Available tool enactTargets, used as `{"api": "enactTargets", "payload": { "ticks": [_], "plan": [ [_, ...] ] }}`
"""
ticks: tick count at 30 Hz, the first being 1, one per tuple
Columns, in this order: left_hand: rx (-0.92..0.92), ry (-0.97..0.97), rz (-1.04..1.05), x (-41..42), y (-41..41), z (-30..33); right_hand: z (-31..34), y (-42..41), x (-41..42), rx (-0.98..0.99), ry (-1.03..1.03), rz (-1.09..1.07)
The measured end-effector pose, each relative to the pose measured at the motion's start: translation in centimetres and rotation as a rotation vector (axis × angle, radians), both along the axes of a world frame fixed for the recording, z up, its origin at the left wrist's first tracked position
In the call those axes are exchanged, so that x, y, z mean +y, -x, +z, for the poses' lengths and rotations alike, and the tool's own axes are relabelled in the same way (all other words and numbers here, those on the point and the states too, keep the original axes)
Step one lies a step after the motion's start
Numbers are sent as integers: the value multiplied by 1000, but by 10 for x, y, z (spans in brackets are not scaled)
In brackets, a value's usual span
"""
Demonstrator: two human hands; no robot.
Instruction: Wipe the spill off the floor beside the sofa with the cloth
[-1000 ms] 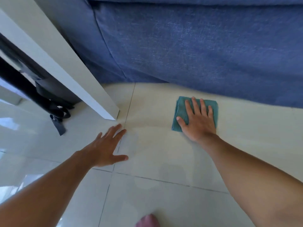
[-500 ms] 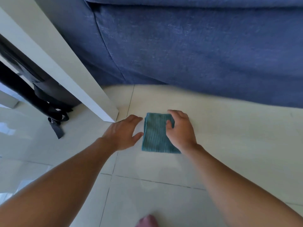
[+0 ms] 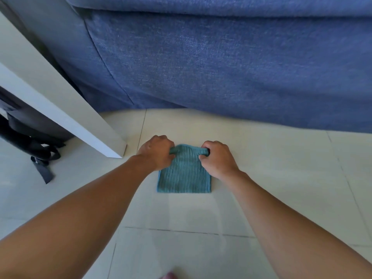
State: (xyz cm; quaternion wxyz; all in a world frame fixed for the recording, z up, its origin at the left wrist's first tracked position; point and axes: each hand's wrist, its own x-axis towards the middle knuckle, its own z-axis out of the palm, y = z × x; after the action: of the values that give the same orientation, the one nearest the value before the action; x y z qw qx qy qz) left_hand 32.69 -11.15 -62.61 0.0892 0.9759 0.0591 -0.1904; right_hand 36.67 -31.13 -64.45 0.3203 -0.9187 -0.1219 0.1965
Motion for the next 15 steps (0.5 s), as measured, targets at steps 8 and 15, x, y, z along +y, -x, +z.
{"api": "enactTargets", "payload": {
  "ticks": [8, 15],
  "plan": [
    [-270, 249, 118, 12, -3, 21, 25, -25, -8, -68, -239, -145],
    [-514, 314, 31, 7, -10, 38, 48, -40, -26, -269, -378, -119]
  ]
}}
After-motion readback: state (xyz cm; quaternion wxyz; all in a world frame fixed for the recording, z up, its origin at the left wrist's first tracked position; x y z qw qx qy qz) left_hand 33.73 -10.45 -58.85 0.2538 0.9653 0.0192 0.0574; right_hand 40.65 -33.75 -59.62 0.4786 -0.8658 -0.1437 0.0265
